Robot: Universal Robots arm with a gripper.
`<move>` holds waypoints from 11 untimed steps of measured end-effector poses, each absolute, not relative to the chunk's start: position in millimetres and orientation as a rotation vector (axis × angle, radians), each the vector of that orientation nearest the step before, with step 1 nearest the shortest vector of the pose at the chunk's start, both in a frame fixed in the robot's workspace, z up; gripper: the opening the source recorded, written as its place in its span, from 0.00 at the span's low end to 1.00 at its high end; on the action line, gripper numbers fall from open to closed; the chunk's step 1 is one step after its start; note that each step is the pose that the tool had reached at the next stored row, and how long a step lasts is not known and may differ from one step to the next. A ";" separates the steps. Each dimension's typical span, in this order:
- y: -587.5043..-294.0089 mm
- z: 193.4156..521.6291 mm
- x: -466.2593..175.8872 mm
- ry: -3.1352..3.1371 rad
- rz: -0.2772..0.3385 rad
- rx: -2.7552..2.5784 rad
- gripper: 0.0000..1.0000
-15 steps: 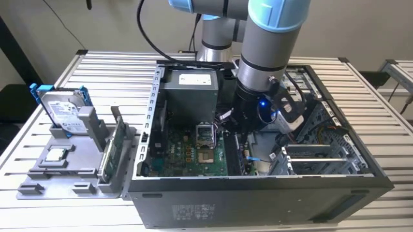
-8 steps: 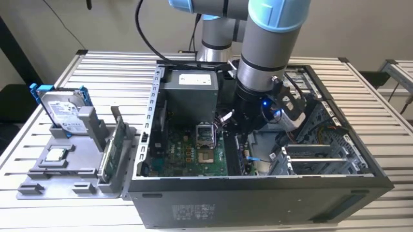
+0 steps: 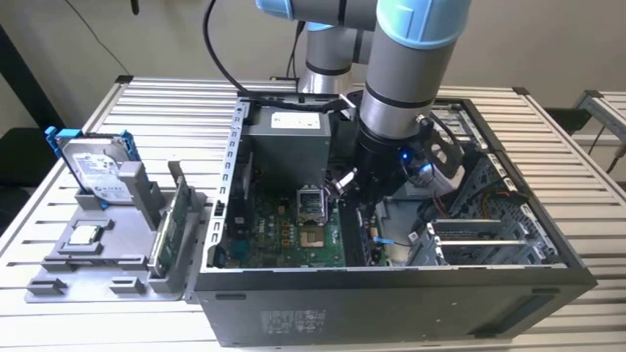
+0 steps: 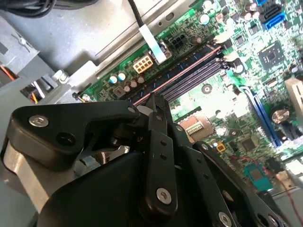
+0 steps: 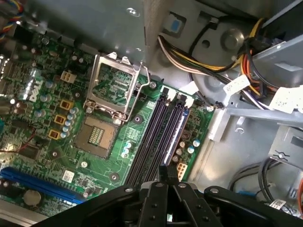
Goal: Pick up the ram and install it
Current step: 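Press down the ram until it locks into place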
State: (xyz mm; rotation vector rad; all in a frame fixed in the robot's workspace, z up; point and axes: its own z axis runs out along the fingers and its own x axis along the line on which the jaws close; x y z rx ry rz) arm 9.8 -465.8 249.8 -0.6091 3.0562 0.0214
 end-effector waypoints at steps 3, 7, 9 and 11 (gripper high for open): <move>-465.9 249.8 9.8 3.039 0.022 -0.691 0.11; -465.9 249.8 9.8 3.012 0.024 -0.802 0.11; -465.9 249.8 9.8 2.997 0.024 -0.857 0.11; -465.9 249.8 9.8 2.982 0.025 -0.911 0.11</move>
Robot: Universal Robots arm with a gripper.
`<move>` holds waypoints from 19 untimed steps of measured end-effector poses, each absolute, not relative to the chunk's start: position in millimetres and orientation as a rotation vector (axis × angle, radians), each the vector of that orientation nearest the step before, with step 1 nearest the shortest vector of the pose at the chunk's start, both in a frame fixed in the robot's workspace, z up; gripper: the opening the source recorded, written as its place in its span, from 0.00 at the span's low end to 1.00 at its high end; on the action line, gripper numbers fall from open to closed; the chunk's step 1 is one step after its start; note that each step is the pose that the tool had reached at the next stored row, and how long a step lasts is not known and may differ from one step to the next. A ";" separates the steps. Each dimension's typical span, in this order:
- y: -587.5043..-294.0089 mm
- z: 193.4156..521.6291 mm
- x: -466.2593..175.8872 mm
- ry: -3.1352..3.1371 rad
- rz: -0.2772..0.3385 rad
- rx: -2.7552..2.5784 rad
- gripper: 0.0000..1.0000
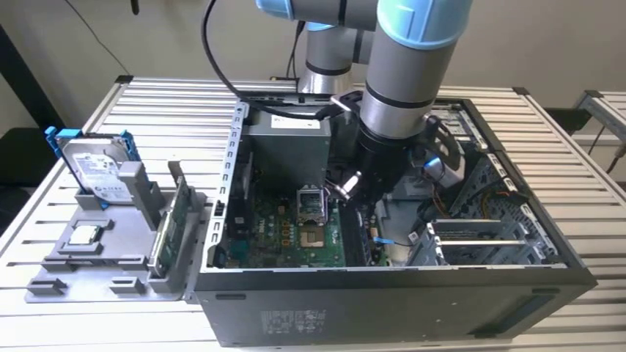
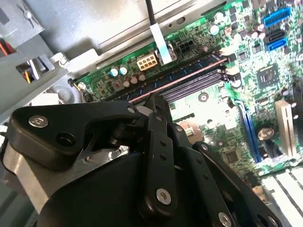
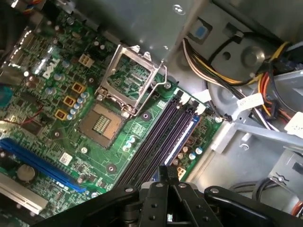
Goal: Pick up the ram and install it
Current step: 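Press down the ram until it locks into place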
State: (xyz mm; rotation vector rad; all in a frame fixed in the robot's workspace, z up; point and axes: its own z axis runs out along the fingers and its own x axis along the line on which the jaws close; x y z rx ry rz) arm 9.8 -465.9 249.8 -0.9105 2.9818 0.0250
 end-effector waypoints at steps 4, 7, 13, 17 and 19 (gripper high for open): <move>-465.9 249.8 9.7 2.951 0.026 -1.009 0.11; -465.9 249.8 9.7 2.931 0.027 -1.065 0.11; -465.9 249.8 9.8 2.889 0.028 -1.177 0.11; -465.9 249.8 9.8 2.857 0.029 -1.254 0.11; -465.9 249.8 9.8 2.840 0.030 -1.293 0.11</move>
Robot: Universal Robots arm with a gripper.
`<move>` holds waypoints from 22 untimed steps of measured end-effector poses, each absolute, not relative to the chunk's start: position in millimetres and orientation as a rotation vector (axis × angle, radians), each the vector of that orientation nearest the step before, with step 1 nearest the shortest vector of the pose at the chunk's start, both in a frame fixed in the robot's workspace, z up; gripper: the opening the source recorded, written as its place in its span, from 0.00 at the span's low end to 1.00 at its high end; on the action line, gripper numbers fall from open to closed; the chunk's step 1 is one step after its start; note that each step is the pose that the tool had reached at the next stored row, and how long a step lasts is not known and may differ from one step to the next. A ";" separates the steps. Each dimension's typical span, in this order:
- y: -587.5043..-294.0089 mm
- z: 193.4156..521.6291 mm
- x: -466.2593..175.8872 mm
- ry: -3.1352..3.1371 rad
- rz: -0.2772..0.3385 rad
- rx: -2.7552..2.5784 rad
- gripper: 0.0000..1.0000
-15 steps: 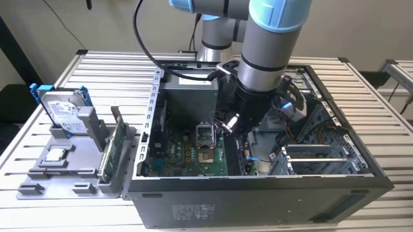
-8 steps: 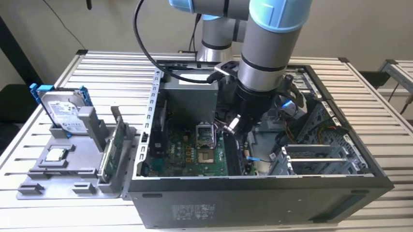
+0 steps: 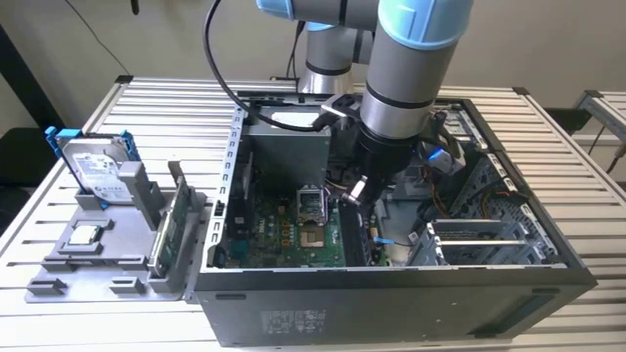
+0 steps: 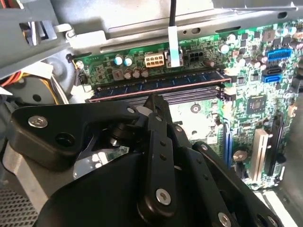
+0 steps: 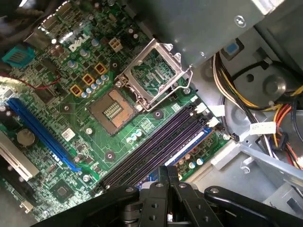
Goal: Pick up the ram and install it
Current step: 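Press down the ram until it locks into place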
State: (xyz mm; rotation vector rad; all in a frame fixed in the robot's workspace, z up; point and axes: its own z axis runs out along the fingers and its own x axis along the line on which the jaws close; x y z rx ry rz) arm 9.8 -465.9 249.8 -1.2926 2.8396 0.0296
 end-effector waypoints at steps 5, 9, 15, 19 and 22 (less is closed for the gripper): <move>-465.9 249.8 9.8 2.786 0.031 -1.407 0.11; -465.9 249.8 9.8 2.734 0.032 -1.507 0.11; -465.9 249.8 9.7 2.648 0.034 -1.655 0.11; -465.9 249.8 9.8 2.590 0.035 -1.745 0.11; -465.9 249.8 10.1 2.557 0.036 -1.795 0.11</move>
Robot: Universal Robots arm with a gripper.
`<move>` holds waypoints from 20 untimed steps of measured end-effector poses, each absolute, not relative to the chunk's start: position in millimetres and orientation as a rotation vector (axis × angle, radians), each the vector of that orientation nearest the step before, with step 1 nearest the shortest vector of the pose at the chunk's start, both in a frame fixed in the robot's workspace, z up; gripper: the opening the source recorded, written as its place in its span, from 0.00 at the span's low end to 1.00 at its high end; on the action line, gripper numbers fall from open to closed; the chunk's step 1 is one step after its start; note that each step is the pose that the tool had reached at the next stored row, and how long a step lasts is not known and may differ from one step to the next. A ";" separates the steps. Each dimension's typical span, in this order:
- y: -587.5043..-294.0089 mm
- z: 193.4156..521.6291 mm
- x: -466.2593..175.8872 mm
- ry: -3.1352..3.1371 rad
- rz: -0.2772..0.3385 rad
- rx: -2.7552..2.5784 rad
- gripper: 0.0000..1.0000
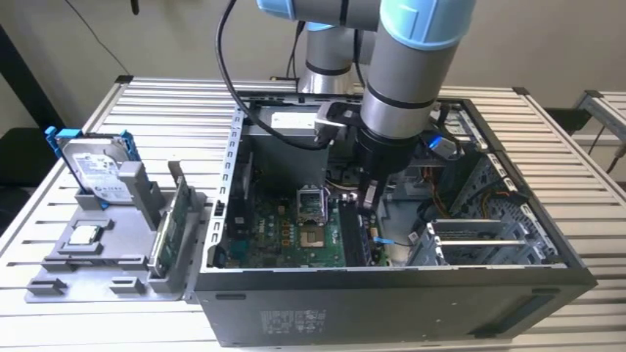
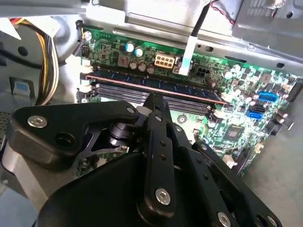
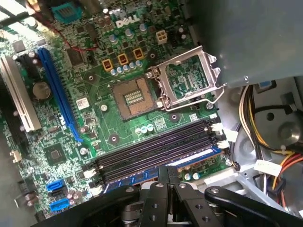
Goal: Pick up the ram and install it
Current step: 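Press down the ram until it locks into place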
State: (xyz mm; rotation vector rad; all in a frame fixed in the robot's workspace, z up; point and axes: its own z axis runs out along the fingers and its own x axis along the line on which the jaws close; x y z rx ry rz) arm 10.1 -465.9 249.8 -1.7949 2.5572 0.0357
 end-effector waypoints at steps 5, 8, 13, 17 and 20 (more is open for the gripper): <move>-465.9 249.8 11.3 2.524 0.041 -1.850 0.11; -465.9 249.8 12.5 2.493 0.042 -1.893 0.11; -465.9 249.5 13.8 2.423 0.043 -1.984 0.11; -465.9 249.4 14.5 2.377 0.043 -2.039 0.11; -465.9 249.1 16.9 2.373 0.043 -2.044 0.11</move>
